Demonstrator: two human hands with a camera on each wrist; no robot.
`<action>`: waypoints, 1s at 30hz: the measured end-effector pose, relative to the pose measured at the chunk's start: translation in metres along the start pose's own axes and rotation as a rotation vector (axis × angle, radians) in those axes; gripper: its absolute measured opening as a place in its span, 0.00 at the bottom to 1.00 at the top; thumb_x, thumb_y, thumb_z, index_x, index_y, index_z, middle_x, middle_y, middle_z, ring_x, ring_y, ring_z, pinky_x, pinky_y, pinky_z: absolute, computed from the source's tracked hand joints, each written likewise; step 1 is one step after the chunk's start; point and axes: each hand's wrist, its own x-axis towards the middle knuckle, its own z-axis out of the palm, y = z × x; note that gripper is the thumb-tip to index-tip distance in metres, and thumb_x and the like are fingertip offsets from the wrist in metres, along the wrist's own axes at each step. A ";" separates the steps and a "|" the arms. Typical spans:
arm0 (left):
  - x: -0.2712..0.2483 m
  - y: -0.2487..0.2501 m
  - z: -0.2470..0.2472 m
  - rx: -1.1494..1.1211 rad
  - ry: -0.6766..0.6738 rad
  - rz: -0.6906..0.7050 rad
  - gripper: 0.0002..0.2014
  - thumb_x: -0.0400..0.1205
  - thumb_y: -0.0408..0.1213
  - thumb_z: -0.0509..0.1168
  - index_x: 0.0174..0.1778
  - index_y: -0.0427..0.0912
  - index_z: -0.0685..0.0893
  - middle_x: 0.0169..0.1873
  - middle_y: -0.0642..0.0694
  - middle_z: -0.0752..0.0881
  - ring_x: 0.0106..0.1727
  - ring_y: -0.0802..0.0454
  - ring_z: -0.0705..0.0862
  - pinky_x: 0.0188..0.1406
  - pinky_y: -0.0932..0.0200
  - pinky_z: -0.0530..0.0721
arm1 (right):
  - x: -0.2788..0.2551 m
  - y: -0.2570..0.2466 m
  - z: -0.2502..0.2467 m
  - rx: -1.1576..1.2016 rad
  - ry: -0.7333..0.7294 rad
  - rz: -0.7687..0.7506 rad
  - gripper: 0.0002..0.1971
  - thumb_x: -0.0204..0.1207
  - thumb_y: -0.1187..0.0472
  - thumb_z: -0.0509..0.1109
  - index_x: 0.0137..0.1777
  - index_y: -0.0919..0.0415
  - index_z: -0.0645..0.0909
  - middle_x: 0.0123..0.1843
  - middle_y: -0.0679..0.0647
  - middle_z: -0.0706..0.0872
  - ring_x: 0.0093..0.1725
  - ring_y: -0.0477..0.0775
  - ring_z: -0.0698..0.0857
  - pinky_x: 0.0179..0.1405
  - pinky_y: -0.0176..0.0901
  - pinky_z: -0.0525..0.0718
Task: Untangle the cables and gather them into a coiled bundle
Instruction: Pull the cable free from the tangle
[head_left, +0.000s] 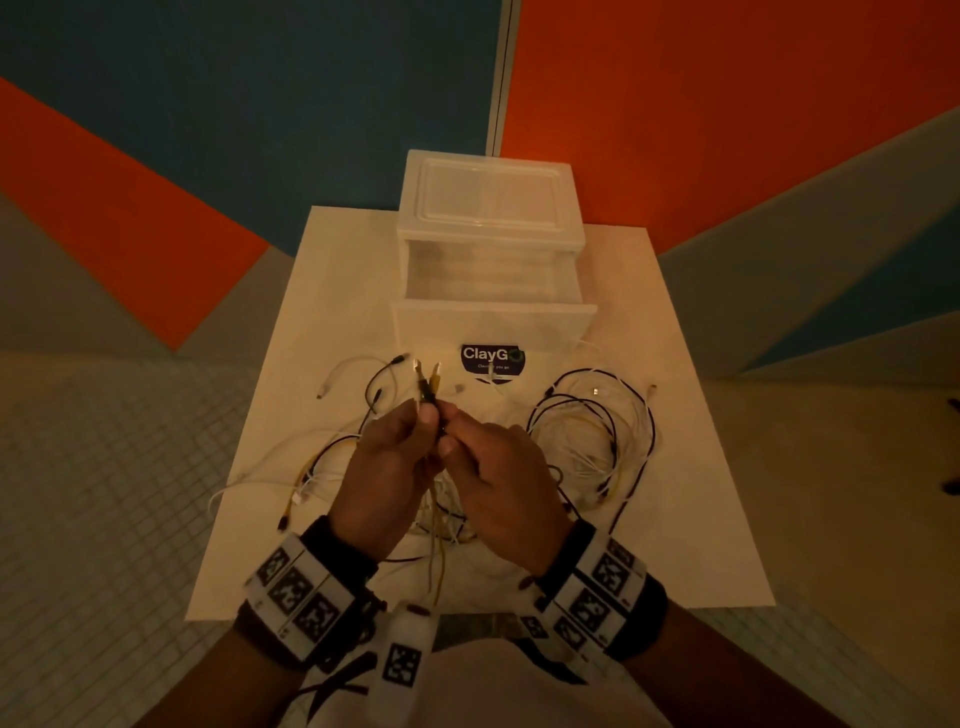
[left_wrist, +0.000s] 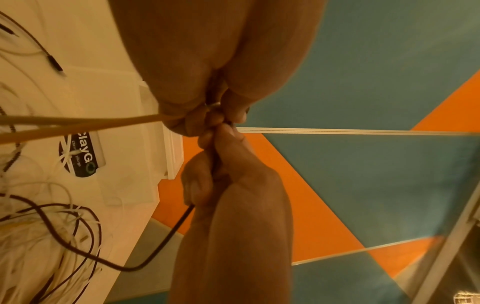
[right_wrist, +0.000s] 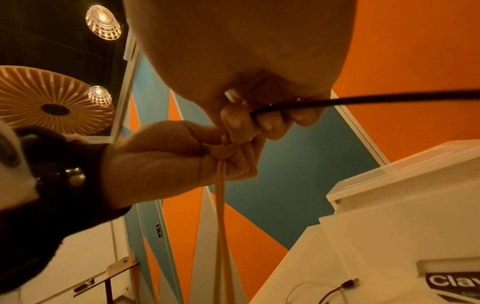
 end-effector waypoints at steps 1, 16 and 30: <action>0.000 -0.002 -0.001 -0.008 0.011 0.004 0.19 0.86 0.38 0.57 0.60 0.22 0.78 0.54 0.27 0.82 0.56 0.37 0.82 0.56 0.49 0.83 | -0.001 0.000 0.000 -0.014 -0.009 -0.007 0.15 0.86 0.57 0.58 0.69 0.49 0.77 0.31 0.40 0.75 0.30 0.41 0.70 0.34 0.36 0.63; -0.008 0.000 -0.004 0.018 -0.036 0.060 0.15 0.87 0.38 0.56 0.58 0.28 0.77 0.52 0.31 0.86 0.57 0.38 0.85 0.55 0.52 0.85 | -0.004 0.001 0.007 -0.152 -0.029 -0.063 0.13 0.85 0.54 0.53 0.61 0.52 0.78 0.41 0.47 0.85 0.37 0.50 0.80 0.40 0.45 0.69; 0.010 0.019 -0.008 0.059 -0.079 0.063 0.12 0.88 0.38 0.52 0.43 0.37 0.74 0.37 0.46 0.88 0.46 0.46 0.87 0.55 0.45 0.85 | 0.026 0.005 -0.013 0.107 0.200 0.090 0.08 0.77 0.51 0.70 0.41 0.50 0.76 0.40 0.47 0.78 0.38 0.43 0.78 0.36 0.39 0.76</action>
